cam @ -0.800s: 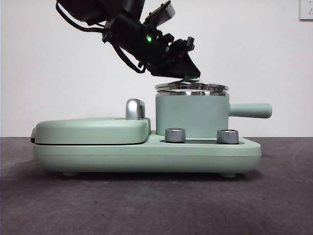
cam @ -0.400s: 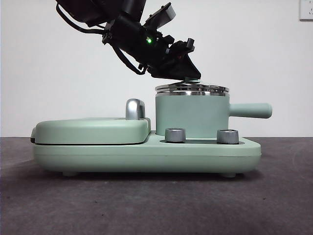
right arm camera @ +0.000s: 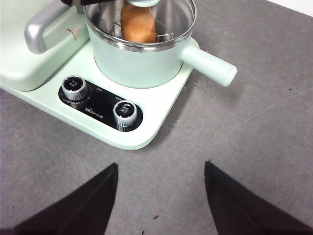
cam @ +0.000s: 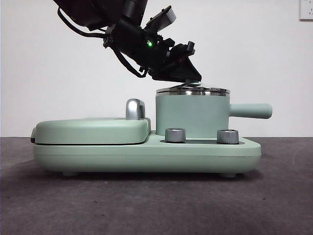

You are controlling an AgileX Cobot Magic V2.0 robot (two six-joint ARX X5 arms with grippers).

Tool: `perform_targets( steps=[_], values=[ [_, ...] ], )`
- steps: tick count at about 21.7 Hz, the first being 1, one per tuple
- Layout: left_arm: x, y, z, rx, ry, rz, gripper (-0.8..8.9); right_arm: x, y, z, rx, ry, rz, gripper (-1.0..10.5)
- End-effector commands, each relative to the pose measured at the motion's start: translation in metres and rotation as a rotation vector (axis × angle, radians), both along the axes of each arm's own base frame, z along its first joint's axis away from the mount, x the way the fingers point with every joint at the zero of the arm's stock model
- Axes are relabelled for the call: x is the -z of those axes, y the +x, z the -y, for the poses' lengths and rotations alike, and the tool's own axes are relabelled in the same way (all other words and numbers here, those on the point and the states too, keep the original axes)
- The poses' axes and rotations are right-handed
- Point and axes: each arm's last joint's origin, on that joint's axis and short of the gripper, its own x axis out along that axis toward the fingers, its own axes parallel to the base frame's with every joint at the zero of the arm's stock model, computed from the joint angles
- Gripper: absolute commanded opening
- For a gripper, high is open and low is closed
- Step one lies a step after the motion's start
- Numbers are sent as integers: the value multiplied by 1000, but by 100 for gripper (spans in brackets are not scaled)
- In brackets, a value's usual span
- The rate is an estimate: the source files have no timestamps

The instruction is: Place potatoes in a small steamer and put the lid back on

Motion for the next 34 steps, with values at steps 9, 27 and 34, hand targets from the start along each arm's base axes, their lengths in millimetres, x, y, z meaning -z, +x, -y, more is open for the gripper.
perform_targets(
  steps=[9,27,34],
  values=[
    [0,3,7,21,-4,14,234,-2,0,-1,2,11,3,272],
    [-65,-30,-66,-69,-17,-263,329,4,-4,2,11,-14,-75,273],
    [-94,-83,-123,-152,-54,-249,329,6,-6,2,14,-21,-103,273]
  ],
)
